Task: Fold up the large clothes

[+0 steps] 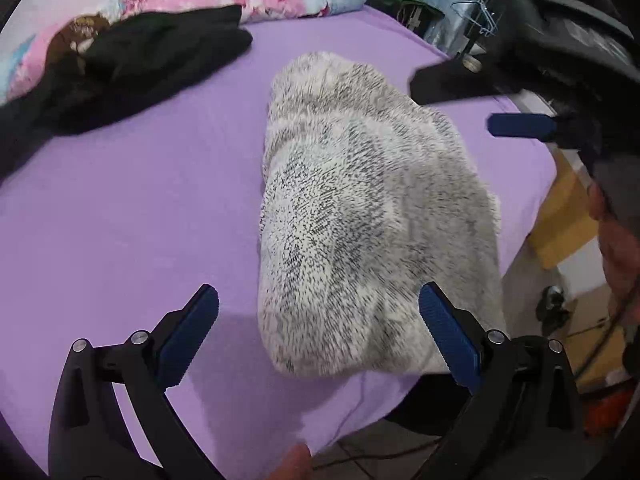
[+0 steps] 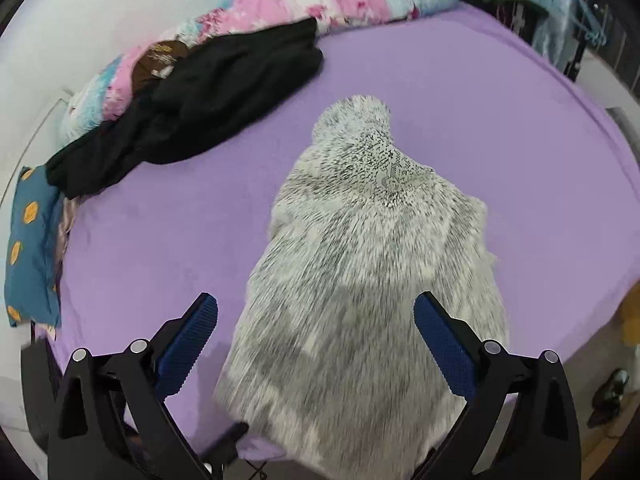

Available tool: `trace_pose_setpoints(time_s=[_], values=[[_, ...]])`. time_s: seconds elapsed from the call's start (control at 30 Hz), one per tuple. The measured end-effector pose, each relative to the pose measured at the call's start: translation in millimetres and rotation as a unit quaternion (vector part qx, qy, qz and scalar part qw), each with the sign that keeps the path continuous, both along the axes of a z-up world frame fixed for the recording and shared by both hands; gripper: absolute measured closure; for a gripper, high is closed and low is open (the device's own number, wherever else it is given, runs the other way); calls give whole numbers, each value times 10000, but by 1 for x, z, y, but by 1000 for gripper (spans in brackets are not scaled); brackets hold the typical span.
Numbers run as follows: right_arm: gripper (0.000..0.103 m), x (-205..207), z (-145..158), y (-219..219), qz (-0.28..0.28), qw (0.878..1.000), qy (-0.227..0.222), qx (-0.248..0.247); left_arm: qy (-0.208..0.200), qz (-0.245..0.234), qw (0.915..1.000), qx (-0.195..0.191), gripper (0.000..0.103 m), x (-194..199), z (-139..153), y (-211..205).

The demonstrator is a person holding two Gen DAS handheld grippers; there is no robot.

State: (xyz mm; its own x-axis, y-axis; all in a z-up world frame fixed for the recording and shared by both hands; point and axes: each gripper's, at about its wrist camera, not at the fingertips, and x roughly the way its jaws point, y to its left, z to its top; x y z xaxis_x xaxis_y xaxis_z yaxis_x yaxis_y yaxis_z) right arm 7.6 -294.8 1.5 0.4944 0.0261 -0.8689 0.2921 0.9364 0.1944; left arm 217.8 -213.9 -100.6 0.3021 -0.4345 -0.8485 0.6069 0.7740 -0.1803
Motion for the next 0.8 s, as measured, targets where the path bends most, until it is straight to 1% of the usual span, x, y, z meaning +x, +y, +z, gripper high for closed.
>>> trace_pose_setpoints(time_s=[0.03,0.1,0.13,0.2,0.23,0.3,0.43,0.53,0.63,0.8], values=[[6,-14,8,9,-14,9999,-114,-100,-47,5,10000,9,6,-3,7,3],[6,-33,22,15,-28,9996,-263,-140,-130,40,9999,15,6,-14,20,5],[6,-48,32,19,-89,9991,-371,-207,-146,50,9999,0,6,-18,24,7],[6,-61,42,29,-149,9981,-509,-309,-158,86,9998,-44,6,-25,32,13],[6,-75,52,34,-215,9970,-629,-406,-184,114,9998,-52,6,-28,37,16],[6,-92,63,40,-336,9955,-769,-448,-254,168,9995,-64,6,-33,44,23],[6,-126,71,54,-461,9944,-899,-318,-429,199,9989,15,6,-52,62,39],[6,-148,72,69,-459,9934,-952,-436,-522,249,9983,-9,6,-63,71,49],[6,-165,67,81,-414,9930,-937,-585,-482,290,9984,-102,6,-73,79,58],[6,-194,62,92,-530,9923,-932,-619,-550,220,9981,-163,6,-95,94,68]])
